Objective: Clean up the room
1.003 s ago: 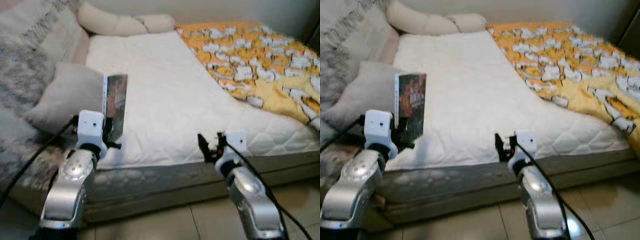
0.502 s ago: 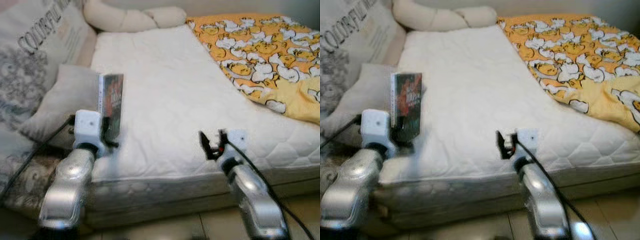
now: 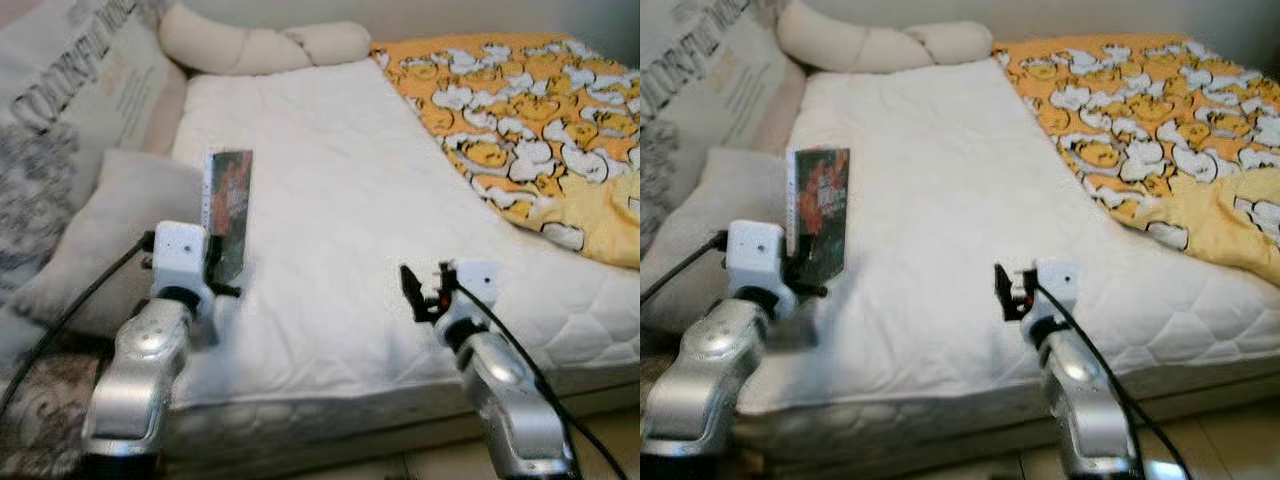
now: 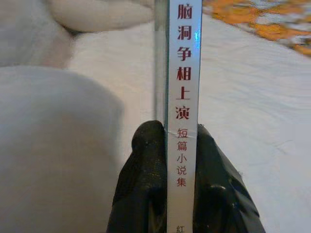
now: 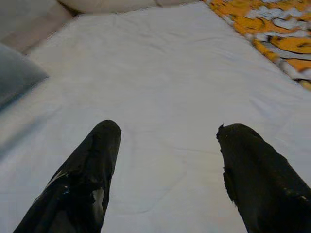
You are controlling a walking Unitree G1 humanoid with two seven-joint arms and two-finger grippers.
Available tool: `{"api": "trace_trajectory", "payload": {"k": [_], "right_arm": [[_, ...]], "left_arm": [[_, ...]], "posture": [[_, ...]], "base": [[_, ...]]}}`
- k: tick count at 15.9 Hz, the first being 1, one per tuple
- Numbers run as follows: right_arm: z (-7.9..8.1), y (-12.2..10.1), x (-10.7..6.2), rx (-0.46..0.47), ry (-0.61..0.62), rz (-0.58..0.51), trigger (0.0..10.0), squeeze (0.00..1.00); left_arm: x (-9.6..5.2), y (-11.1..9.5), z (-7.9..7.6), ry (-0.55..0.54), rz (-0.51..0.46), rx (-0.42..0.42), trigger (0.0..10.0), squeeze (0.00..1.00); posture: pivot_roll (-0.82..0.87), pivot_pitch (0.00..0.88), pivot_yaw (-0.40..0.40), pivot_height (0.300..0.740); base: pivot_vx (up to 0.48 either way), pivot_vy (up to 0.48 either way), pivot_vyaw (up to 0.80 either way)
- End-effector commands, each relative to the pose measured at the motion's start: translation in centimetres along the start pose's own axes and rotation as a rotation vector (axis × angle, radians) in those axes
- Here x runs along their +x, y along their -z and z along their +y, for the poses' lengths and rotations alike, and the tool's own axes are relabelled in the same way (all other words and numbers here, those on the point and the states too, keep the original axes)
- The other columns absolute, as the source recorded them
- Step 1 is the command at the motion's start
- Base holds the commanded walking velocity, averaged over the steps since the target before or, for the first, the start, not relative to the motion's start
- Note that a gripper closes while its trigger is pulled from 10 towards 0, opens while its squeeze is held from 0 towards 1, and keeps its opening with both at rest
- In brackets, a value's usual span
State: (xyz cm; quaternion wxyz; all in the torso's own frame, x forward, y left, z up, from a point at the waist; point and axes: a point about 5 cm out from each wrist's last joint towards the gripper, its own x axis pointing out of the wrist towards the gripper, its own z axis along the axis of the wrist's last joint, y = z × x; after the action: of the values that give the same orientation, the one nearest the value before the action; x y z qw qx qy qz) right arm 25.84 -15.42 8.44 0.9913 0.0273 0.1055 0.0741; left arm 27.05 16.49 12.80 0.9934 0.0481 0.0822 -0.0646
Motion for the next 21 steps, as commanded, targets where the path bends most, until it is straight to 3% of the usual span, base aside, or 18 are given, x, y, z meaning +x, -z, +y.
{"api": "trace_trajectory", "payload": {"k": [1,8,20,21], "right_arm": [[0.0,-0.5,0.0,-0.005,-0.004,-0.022,10.0,0.00],[-0.1,-0.3,-0.1,-0.019,-0.056,-0.008,10.0,0.00],[-1.0,-0.4,-0.2,0.002,-0.088,-0.009,10.0,0.00],[-1.8,-0.7,-0.1,0.002,-0.070,-0.018,10.0,0.00]], "left_arm": [[-0.1,-0.9,0.3,-0.006,-0.041,0.023,10.0,0.00],[-0.4,-0.6,0.0,-0.001,-0.037,0.034,10.0,0.00],[-0.9,-0.3,0.2,0.023,-0.018,0.062,10.0,0.00],[-0.7,-0.3,0.2,0.027,-0.016,0.061,10.0,0.00]], "posture": [[-0.04,0.000,0.025,0.740],[-0.04,0.000,0.010,0.740],[-0.03,0.000,0.019,0.740],[-0.03,0.000,0.027,0.740]], "base": [[0.345,0.000,0.00],[0.332,0.000,0.00],[0.000,0.000,0.00],[0.000,0.000,0.00]]}}
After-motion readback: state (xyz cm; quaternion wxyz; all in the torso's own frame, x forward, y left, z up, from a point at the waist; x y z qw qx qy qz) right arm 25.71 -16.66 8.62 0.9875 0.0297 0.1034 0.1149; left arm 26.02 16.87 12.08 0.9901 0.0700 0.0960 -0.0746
